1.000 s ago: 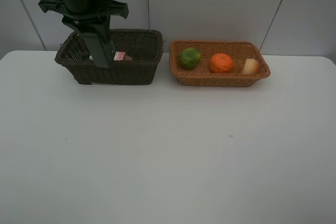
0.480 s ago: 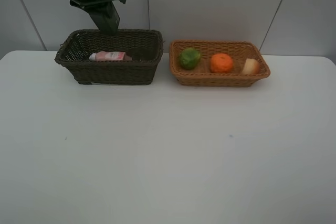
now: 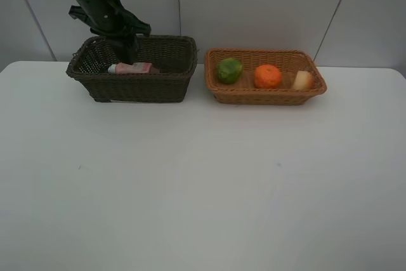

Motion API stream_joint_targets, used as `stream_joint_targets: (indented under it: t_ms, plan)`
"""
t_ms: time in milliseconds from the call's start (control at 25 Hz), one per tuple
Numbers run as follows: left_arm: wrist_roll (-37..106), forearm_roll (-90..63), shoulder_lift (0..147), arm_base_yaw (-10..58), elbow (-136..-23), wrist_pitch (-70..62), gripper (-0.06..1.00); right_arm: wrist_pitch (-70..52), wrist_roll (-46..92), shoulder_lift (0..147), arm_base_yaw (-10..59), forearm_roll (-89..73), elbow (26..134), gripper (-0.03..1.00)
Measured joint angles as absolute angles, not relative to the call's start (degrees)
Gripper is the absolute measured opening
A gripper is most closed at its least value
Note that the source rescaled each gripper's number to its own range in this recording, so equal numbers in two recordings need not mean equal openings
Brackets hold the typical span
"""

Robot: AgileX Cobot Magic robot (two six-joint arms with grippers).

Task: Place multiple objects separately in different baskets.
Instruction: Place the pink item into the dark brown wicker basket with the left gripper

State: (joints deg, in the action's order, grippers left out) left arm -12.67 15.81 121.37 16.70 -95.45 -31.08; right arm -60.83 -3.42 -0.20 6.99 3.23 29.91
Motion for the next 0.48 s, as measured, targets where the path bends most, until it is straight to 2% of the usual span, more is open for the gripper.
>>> stream_joint_targets:
  t_ms: [480]
  plan:
    - [-12.38,6.11,124.29,16.87,-95.34,-29.23,0.48,-60.83,-3.42,-0.20,6.99,3.23,29.91,0.73]
